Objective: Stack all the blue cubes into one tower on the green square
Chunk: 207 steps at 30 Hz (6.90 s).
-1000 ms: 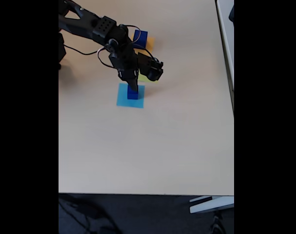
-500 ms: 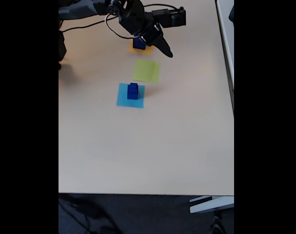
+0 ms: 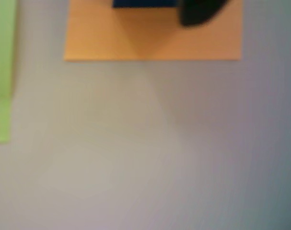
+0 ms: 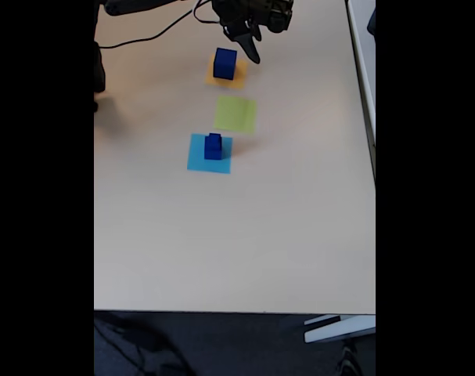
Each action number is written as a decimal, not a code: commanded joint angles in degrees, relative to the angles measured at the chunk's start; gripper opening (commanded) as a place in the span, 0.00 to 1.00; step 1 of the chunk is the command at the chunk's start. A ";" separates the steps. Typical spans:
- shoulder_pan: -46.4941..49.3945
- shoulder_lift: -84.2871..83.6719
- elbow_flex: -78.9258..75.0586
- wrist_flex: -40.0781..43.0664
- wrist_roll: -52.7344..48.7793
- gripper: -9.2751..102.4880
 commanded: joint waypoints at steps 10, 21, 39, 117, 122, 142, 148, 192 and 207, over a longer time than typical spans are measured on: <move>-5.71 0.44 12.92 -12.66 9.14 0.46; -7.12 0.09 14.06 -12.66 10.90 0.50; -8.70 -2.72 15.21 -12.74 9.14 0.51; 13.97 -0.09 9.14 -4.92 -24.08 0.18; 14.06 -1.14 9.67 -6.94 -24.08 0.18; 13.80 -4.31 11.51 -10.02 -20.39 0.18; 13.36 -4.31 13.10 -11.07 -19.25 0.18; 12.57 -3.34 18.98 -17.23 -18.37 0.31; 12.22 -2.55 20.74 -21.18 -19.78 0.39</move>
